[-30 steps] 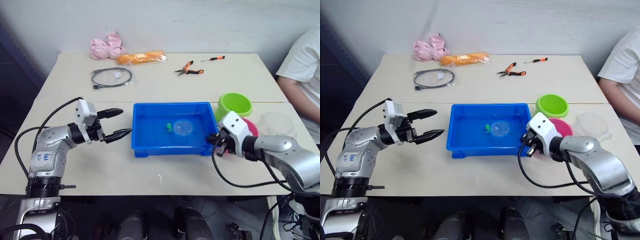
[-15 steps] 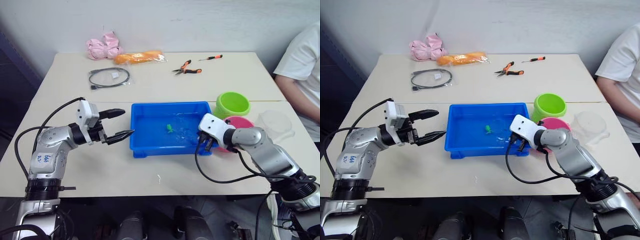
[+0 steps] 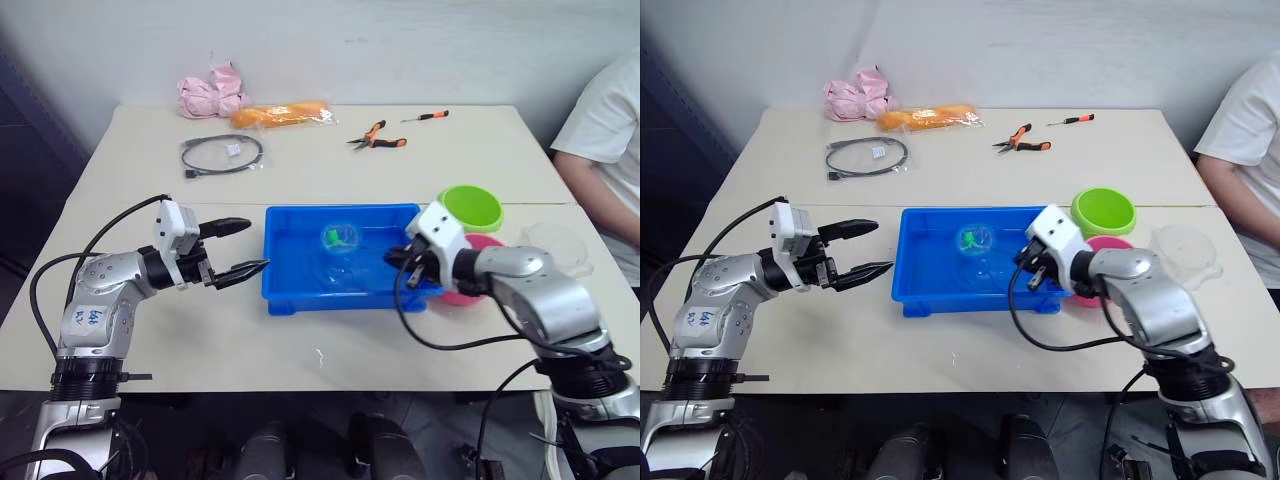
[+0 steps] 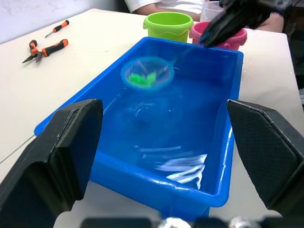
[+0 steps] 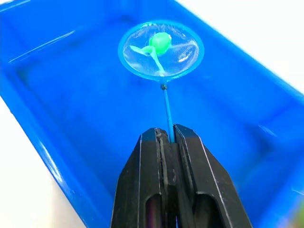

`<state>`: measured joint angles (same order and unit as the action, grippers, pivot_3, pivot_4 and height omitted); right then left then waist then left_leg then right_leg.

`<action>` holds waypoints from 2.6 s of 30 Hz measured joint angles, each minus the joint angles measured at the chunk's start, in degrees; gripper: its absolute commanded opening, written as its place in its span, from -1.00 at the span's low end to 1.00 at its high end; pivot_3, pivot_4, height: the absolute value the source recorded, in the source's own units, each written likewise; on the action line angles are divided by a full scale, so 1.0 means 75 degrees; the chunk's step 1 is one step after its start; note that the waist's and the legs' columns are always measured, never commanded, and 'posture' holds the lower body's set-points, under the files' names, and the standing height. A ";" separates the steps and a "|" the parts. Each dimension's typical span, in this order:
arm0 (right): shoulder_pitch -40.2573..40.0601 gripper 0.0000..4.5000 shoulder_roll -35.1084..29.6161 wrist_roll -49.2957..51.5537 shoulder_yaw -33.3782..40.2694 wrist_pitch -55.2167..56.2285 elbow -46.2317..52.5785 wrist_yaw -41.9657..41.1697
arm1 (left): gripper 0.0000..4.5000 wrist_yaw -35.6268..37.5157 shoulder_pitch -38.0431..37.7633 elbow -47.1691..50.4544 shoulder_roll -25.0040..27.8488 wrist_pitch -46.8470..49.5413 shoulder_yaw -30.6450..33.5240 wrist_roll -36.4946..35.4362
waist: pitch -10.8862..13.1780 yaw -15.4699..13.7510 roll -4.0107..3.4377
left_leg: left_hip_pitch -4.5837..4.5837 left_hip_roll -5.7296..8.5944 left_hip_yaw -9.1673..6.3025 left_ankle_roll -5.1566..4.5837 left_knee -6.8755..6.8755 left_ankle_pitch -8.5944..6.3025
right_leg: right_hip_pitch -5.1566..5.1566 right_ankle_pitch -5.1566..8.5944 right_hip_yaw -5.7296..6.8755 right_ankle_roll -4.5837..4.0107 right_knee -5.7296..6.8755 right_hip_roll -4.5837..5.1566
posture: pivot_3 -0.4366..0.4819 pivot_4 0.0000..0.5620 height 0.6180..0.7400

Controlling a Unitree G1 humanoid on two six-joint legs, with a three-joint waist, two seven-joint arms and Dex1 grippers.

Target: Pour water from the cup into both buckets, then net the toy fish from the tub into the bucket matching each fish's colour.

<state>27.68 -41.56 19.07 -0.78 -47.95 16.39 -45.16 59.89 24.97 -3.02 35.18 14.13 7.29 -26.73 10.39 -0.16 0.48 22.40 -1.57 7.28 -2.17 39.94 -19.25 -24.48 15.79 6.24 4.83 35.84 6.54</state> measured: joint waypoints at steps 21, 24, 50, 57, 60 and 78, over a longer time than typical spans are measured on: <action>-0.1573 -1.00 -0.1958 0.0527 0.3042 0.1386 -0.1102 -0.0819 | 0.97 -0.0510 0.1699 -0.0331 -0.1596 0.0328 -0.0845 0.0018 | 0.0001 -0.0006 0.0001 | -0.0012 0.0004 0.0029 -0.0005 0.0000 0.0003 | 0.0000 -0.0006 0.0000 0.0010 -0.0003 -0.0027 | -0.05 -0.47 1.00; -0.1470 -1.00 -0.2001 0.0221 0.3148 0.1865 -0.1745 -0.0599 | 0.97 -0.0492 0.1701 -0.0367 -0.1628 0.0284 -0.0845 0.0018 | 0.0001 -0.0001 0.0001 | -0.0014 0.0004 0.0034 -0.0004 0.0000 0.0003 | 0.0000 -0.0006 -0.0001 0.0011 -0.0003 -0.0028 | -0.05 -0.47 1.00; -0.1150 -1.00 -0.2739 -0.6411 0.0411 0.9277 -0.4942 0.4176 | 0.97 -0.0465 0.1670 -0.0550 -0.1726 0.0269 -0.0833 0.0006 | 0.0001 0.0047 -0.0001 | -0.0028 -0.0012 0.0054 0.0024 -0.0002 0.0019 | -0.0005 -0.0004 -0.0039 0.0010 -0.0012 -0.0032 | -0.05 -0.47 1.00; -0.1167 -1.00 -0.3018 -0.7414 0.0153 0.9590 -0.4963 0.5138 | 0.97 -0.0465 0.1662 -0.0551 -0.1726 0.0194 -0.0822 0.0007 | 0.0001 0.0033 -0.0002 | -0.0028 -0.0010 0.0053 0.0024 -0.0001 0.0019 | -0.0004 -0.0003 -0.0043 0.0010 -0.0012 -0.0035 | -0.05 -0.47 1.00; -0.1301 -1.00 -0.3020 -0.7524 0.0145 0.9585 -0.4961 0.5313 | 0.97 -0.0456 0.1662 -0.0553 -0.1740 0.0148 -0.0823 0.0006 | 0.0001 0.0032 -0.0002 | -0.0028 -0.0010 0.0053 0.0024 -0.0001 0.0019 | -0.0004 -0.0003 -0.0043 0.0010 -0.0011 -0.0039 | -0.05 -0.47 1.00; -0.1651 -1.00 -0.1594 -0.1804 0.1569 0.6932 -0.2603 0.2007 | 0.97 0.0356 0.1696 -0.0555 -0.1202 0.0907 -0.0027 -0.1244 | 0.0001 0.0044 -0.0002 | -0.0030 -0.0024 0.0039 0.0025 0.0000 0.0020 | 0.0001 -0.0004 -0.0040 0.0009 0.0007 -0.0074 | -0.05 -0.47 1.00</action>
<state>15.29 -53.52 5.54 10.98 4.04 -3.14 -30.11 62.56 37.69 -7.18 26.16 20.94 7.09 -36.06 10.40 0.17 0.47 22.18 -1.75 7.57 -1.98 39.94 -19.10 -24.47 15.76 5.95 4.90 35.89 5.99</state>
